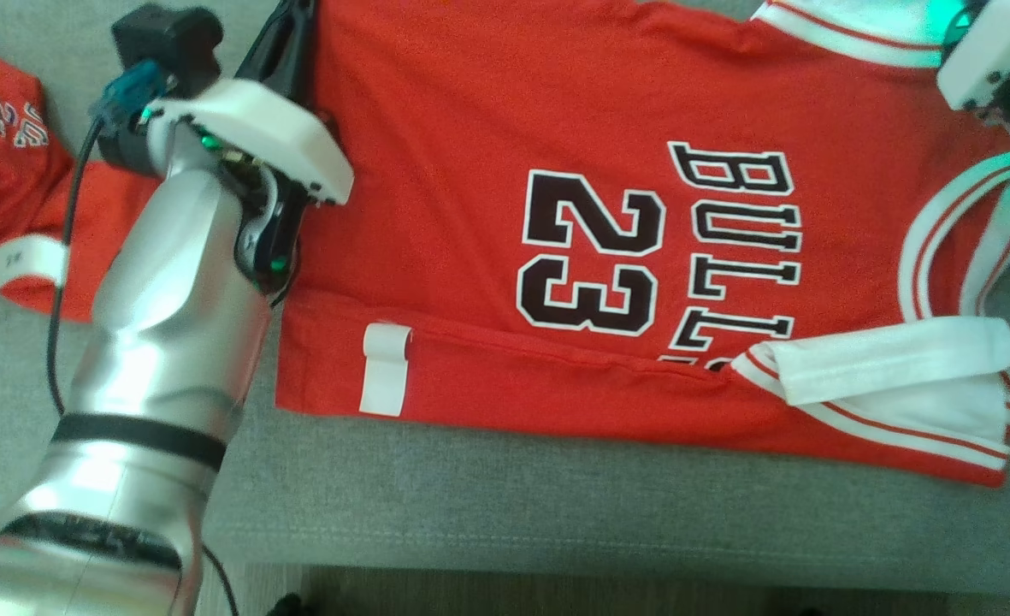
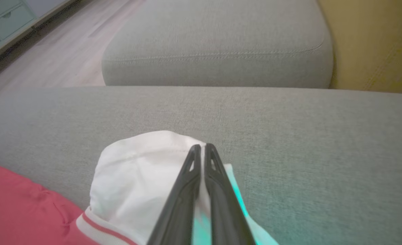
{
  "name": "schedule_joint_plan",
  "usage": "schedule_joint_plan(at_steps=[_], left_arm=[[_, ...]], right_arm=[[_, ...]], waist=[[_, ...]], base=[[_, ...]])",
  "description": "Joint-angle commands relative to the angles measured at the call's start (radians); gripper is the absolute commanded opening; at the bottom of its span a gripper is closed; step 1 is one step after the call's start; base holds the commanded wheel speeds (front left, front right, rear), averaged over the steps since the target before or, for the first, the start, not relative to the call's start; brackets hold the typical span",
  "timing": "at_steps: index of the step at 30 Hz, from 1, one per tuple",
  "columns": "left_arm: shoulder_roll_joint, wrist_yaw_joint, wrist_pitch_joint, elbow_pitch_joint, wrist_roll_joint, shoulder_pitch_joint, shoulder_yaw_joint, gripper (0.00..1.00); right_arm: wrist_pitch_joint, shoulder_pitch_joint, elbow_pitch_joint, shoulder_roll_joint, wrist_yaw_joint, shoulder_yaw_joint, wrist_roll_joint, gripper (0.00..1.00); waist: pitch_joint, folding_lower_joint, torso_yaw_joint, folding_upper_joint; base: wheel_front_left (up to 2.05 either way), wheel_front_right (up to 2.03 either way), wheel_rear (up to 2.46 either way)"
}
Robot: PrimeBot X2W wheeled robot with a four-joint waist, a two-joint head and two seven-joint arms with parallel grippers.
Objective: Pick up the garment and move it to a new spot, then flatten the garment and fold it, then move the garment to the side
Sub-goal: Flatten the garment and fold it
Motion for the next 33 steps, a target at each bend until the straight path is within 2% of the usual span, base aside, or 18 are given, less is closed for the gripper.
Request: schedule_joint_plan(at_steps=[1, 8, 12, 20, 27, 32, 33], left_arm=[[0.050, 0.008, -0.012, -0.049, -0.002, 0.004, 0.038, 0.00], [0.092, 0.026, -0.012, -0.173, -0.006, 0.119, 0.054, 0.00], [0.109, 0.039, -0.010, -0.262, -0.014, 0.207, 0.054, 0.00], [0.141, 0.088, 0.027, -0.444, -0.050, 0.412, 0.069, 0.00], [0.173, 0.131, 0.059, -0.551, -0.076, 0.545, 0.088, 0.00], [0.178, 0.136, 0.092, -0.566, -0.099, 0.596, 0.085, 0.00], [0.176, 0.137, 0.101, -0.562, -0.105, 0.602, 0.084, 0.38]], right_arm=[[-0.016, 0.025, -0.062, -0.014, 0.007, -0.004, 0.014, 0.00], [-0.029, 0.187, -0.235, -0.009, 0.007, -0.057, 0.027, 0.00], [-0.028, 0.334, -0.362, 0.008, 0.007, -0.106, 0.028, 0.00], [0.006, 0.656, -0.599, 0.112, 0.007, -0.188, 0.054, 0.00], [0.021, 0.809, -0.653, 0.193, 0.007, -0.227, 0.059, 0.00], [0.020, 0.889, -0.658, 0.233, 0.007, -0.243, 0.060, 0.00], [0.019, 0.903, -0.659, 0.235, 0.007, -0.242, 0.057, 0.26]], waist=[[-0.025, 0.0000, -0.007, 0.0000], [-0.079, 0.0000, -0.029, 0.0000], [-0.102, 0.0000, -0.039, 0.0000], [-0.127, 0.0000, -0.071, 0.0000], [-0.138, 0.0000, -0.080, 0.0000], [-0.147, 0.0000, -0.077, 0.0000], [-0.149, 0.0000, -0.076, 0.0000]], base=[[0.00, 0.00, 0.00], [0.00, 0.00, 0.00], [0.00, 0.00, 0.00], [0.00, 0.00, 0.00], [0.00, 0.00, 0.00], [0.00, 0.00, 0.00], [0.00, 0.00, 0.00]])
